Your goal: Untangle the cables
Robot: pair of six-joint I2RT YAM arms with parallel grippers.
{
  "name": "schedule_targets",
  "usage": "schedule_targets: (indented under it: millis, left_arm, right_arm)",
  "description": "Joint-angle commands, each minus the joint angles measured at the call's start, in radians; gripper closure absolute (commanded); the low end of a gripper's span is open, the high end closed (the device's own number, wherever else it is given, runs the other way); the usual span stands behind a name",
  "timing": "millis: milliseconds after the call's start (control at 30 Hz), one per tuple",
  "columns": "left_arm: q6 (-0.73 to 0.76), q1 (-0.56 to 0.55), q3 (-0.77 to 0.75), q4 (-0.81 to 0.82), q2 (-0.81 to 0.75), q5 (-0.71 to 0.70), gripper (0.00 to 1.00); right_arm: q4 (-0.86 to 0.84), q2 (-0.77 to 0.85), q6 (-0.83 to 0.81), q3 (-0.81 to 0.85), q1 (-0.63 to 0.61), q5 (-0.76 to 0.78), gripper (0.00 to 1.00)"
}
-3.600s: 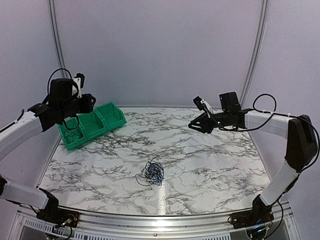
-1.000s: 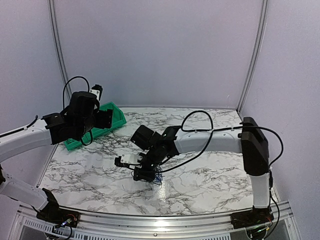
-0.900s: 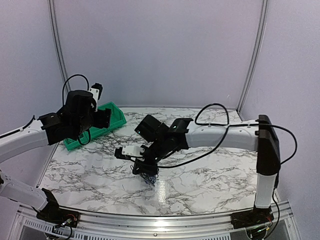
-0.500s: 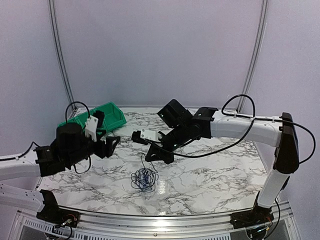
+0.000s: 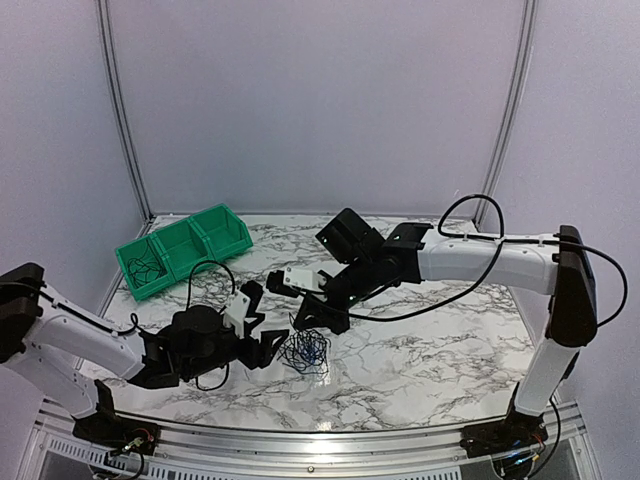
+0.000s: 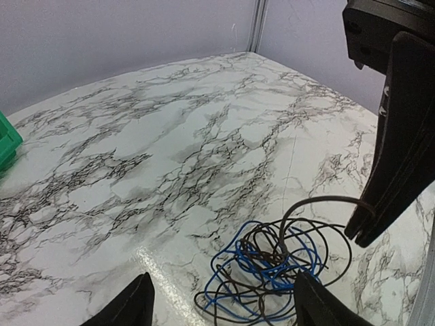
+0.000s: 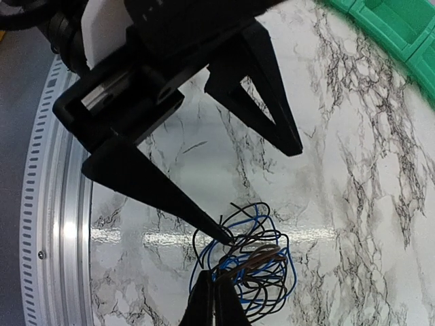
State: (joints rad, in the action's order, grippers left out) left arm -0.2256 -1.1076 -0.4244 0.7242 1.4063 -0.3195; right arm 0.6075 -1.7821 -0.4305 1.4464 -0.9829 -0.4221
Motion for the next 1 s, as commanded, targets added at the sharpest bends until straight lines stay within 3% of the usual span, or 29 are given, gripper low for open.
schedule_targets:
  millis: [0, 200, 333, 467, 600, 800, 967]
  left_arm:
    - [-0.075, -0.026, -0.035, 0.298, 0.13, -0.054, 0.29]
    - [-0.138, -0.035, -0.084, 0.504, 0.312, -0.157, 0.3]
    - [-0.21, -0.035, -0.169, 0.514, 0.437, -0.242, 0.34]
    - [-0.352, -0.052, -0.217, 0.508, 0.554, -0.38, 0.56]
    - [-0.413, -0.077, -0.292, 0.467, 0.653, -0.404, 0.61]
    - [-0.476, -0.086, -0.405, 0.346, 0.761, -0.369, 0.74]
    - [-0.509, -0.086, -0.415, 0.33, 0.807, -0.363, 0.79]
  right_arm:
    - [-0.031, 0.012, 0.008, 0.027, 0.01, -0.012, 1.0]
    - [-0.032, 0.025, 0.016, 0.026, 0.009, -0.032, 1.0]
    - [-0.032, 0.039, 0.016, 0.03, 0.009, -0.05, 1.0]
    - [0.006, 0.069, 0.037, 0.09, 0.009, -0.088, 1.0]
    - [0.01, 0.111, 0.016, 0.163, 0.01, -0.066, 1.0]
    - [0.097, 0.075, -0.023, 0.446, 0.014, -0.05, 1.0]
    - [0.158, 0.04, -0.02, 0.777, 0.036, -0.052, 1.0]
